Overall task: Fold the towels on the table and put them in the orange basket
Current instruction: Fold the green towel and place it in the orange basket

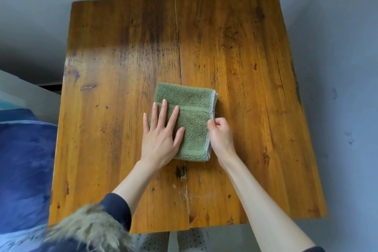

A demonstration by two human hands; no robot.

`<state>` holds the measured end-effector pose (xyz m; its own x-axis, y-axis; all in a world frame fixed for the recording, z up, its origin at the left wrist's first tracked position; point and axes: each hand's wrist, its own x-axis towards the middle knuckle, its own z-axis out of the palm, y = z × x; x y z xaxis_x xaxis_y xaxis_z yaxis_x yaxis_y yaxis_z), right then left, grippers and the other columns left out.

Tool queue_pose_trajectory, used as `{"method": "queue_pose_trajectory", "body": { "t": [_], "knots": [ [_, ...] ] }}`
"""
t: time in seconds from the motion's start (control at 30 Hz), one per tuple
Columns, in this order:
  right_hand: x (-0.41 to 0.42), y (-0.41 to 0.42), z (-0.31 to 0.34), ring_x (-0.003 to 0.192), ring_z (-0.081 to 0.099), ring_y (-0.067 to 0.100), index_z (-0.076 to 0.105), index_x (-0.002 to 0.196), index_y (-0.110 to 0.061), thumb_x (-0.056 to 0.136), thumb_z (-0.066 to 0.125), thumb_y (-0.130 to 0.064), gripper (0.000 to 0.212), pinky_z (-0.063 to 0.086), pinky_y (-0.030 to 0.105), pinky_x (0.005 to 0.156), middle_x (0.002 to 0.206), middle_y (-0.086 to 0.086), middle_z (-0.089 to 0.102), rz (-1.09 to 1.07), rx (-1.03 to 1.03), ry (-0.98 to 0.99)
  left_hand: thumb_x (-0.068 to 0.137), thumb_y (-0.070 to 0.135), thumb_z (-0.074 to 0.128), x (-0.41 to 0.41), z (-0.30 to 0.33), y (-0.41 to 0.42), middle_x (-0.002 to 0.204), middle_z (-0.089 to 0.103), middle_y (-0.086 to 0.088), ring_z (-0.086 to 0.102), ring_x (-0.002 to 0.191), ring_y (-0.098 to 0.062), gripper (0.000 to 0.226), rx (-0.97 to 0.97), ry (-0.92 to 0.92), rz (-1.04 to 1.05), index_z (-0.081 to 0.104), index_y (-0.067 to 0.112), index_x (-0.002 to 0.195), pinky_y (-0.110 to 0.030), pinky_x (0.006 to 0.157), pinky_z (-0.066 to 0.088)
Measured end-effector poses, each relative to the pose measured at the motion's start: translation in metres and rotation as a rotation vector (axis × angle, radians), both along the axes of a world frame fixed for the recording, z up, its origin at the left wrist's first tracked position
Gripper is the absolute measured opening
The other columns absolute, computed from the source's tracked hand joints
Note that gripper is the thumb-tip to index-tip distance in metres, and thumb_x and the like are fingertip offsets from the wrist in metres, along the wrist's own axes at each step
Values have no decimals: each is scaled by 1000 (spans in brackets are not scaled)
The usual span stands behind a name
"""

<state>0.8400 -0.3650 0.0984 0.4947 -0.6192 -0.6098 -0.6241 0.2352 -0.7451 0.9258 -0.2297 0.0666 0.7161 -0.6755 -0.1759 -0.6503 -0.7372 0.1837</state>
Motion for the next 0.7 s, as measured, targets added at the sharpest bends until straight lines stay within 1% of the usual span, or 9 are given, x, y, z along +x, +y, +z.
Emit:
{"method": "queue_pose_trajectory", "body": {
  "t": [0.1, 0.17, 0.23, 0.3, 0.37, 0.43, 0.5, 0.57, 0.7],
  "knots": [
    [3, -3, -1, 84, 60, 22, 50, 90, -18, 96, 48, -25, 9, 50, 42, 81, 87, 5, 63, -50, 32, 45, 92, 55, 17, -1, -2, -2, 157, 6, -9, 0, 145, -30, 65, 40, -36, -7, 18, 23, 149, -52, 115, 4],
    [5, -2, -2, 88, 62, 21, 50, 98, -18, 95, 49, -20, 4, 53, 43, 82, 90, 3, 65, -82, -1, 77, 93, 52, 21, -3, -2, -3, 156, 12, -13, 7, 144, -33, 64, 43, -61, -22, 23, 20, 148, -54, 115, 9],
    [8, 3, -2, 91, 61, 20, 48, 110, -17, 95, 47, -15, 15, 51, 37, 79, 92, 0, 63, -93, -78, 108, 93, 50, 24, -5, -2, -4, 155, 17, -15, 12, 143, -35, 63, 32, -82, -29, 27, 18, 147, -56, 114, 13],
    [10, 11, -1, 106, 56, 23, 44, 123, -16, 94, 45, -8, 31, 45, 36, 86, 110, 3, 58, -89, -184, 130, 93, 49, 25, -6, -2, -5, 154, 20, -16, 15, 142, -36, 62, 23, -100, -26, 29, 16, 146, -57, 113, 16],
    [10, 21, 1, 121, 45, 26, 39, 134, -14, 90, 43, -3, 46, 39, 41, 99, 130, 8, 46, -12, -501, 126, 93, 48, 27, -8, -2, -6, 153, 21, -18, 17, 141, -38, 62, 21, -110, -25, 30, 15, 145, -57, 113, 17],
    [15, 31, 3, 131, 38, 32, 40, 138, -8, 87, 36, -4, 51, 33, 47, 108, 140, 15, 41, 193, -866, 35, 94, 46, 25, -8, -1, -5, 153, 19, -19, 16, 141, -39, 61, 25, -107, -28, 28, 14, 146, -57, 113, 17],
    [24, 37, -1, 137, 32, 36, 41, 138, -2, 85, 32, -7, 54, 26, 50, 113, 144, 20, 39, 406, -1033, -48, 96, 43, 22, -9, -3, -3, 155, 10, -18, 6, 143, -38, 60, 51, -96, -47, 20, 14, 148, -55, 115, 13],
    [32, 35, -10, 142, 22, 33, 33, 142, -2, 88, 35, -7, 54, 17, 48, 117, 150, 19, 29, 546, -1011, -7, 98, 40, 22, -8, -3, -2, 156, 7, -16, 1, 143, -36, 57, 45, -94, -49, 17, 15, 149, -54, 116, 10],
    [27, 21, -35, 146, -1, 23, 13, 148, -8, 97, 21, -26, 55, 4, 44, 119, 157, 12, 6, 615, -947, 160, 96, 28, 27, -3, 0, 1, 153, 24, -16, 16, 143, -34, 50, -111, -64, -52, 38, 13, 142, -54, 115, 16]
  ]
}}
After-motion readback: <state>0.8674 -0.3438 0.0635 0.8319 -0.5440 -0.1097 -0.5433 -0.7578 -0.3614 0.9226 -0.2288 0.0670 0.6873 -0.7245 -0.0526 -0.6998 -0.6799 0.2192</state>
